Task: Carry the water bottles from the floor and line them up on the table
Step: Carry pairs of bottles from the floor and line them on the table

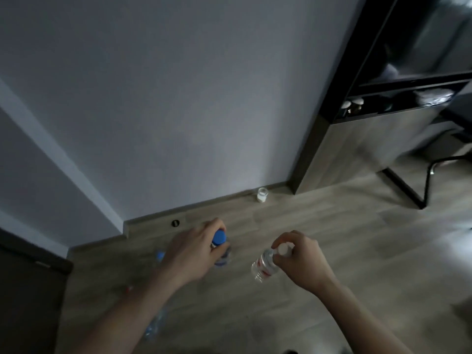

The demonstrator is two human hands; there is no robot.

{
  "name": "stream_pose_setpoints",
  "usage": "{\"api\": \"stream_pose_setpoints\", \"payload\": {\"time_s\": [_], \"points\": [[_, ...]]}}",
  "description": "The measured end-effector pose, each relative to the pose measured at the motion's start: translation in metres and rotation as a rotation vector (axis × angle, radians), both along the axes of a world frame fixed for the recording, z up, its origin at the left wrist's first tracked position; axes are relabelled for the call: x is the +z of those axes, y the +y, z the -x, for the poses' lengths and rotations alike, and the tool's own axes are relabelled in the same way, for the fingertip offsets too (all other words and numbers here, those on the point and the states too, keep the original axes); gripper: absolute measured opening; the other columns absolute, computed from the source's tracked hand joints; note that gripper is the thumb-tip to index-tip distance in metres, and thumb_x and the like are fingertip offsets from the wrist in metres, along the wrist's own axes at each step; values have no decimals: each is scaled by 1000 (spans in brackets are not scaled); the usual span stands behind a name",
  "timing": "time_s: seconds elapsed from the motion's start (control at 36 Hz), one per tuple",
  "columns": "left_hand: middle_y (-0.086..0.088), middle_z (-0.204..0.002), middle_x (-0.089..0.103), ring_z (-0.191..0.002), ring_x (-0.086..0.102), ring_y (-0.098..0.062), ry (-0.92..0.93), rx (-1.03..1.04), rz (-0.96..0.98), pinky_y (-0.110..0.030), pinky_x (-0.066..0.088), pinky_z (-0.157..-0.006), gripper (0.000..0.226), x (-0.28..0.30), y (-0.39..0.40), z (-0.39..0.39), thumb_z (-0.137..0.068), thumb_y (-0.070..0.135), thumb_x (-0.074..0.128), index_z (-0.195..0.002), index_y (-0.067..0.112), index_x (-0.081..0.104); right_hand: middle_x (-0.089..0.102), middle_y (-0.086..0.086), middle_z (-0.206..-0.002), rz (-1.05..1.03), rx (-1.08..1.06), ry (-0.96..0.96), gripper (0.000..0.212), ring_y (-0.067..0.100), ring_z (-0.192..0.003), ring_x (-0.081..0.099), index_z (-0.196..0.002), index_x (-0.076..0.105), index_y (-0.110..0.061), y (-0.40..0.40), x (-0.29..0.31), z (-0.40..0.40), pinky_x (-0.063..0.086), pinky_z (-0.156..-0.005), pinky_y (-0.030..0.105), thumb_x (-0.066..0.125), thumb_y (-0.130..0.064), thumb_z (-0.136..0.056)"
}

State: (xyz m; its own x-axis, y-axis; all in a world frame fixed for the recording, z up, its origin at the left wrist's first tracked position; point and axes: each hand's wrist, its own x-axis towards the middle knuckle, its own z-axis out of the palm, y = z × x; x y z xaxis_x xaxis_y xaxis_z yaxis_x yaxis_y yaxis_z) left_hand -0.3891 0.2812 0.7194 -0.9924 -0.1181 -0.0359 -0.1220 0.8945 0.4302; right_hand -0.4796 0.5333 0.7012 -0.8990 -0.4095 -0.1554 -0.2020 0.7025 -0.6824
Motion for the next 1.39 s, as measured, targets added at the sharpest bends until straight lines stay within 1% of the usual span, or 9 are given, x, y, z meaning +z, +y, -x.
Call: {"api": "stream_pose_setpoints", "payload": {"time_s": [0.19,0.36,0.53,0.75,0.92,1.03,1.11,1.22,1.39], "points": [[19,-77,57,-65,54,-1,62,-8,-31,-23,33,-54,21,29,98,71,-91,52,61,-93,42,43,65,-17,-88,-4,18,84,20,-2,-74,61,-81,70,-37,105,41,65,43,-61,11,71,-27,-63],[23,-76,57,-66,54,2,138,-4,-62,-20,33,-54,21,55,174,127,-89,58,59,-91,42,46,64,-15,-87,-24,-4,139,22,1,-76,61,-81,70,-38,185,70,114,50,-66,21,69,-28,-62],[21,-73,57,-70,55,2,165,-66,-49,-20,33,-54,23,73,234,192,-89,60,58,-91,39,47,66,-21,-90,16,-76,162,23,-2,-70,62,-82,69,-42,254,84,166,43,-55,10,69,-26,-65],[41,-90,51,-80,52,8,180,-218,-52,-19,31,-54,23,75,305,312,-87,62,59,-89,41,47,64,-20,-82,34,-206,177,20,1,-66,60,-79,66,-40,325,90,244,39,-53,12,68,-33,-61],[28,-85,57,-71,54,-3,175,-315,-105,-24,37,-56,27,72,358,411,-83,63,57,-91,38,48,60,-29,-75,30,-295,191,24,1,-57,55,-79,65,-40,370,95,315,35,-50,14,63,-37,-56],[19,-74,57,-70,54,-3,172,-398,-94,-25,37,-57,26,74,396,478,-82,62,55,-90,38,46,60,-31,-77,4,-369,234,23,0,-64,56,-80,66,-40,407,103,360,35,-53,12,63,-37,-57],[20,-78,58,-73,56,-6,170,-465,-79,-29,45,-62,28,79,432,528,-81,62,53,-91,37,46,57,-36,-75,-2,-448,267,19,0,-63,57,-79,66,-39,436,108,390,39,-53,10,68,-31,-62],[22,-82,58,-73,57,-3,172,-537,-78,-20,34,-57,30,84,481,581,-81,63,54,-91,36,46,58,-36,-70,13,-518,277,20,4,-55,55,-78,66,-36,482,116,425,39,-52,10,72,-21,-66],[18,-80,60,-75,60,-11,151,-588,-116,-39,53,-70,31,87,559,650,-81,64,54,-92,35,48,57,-29,-59,18,-578,258,18,5,-49,50,-78,65,-34,564,120,484,35,-48,14,73,-22,-67]]}}
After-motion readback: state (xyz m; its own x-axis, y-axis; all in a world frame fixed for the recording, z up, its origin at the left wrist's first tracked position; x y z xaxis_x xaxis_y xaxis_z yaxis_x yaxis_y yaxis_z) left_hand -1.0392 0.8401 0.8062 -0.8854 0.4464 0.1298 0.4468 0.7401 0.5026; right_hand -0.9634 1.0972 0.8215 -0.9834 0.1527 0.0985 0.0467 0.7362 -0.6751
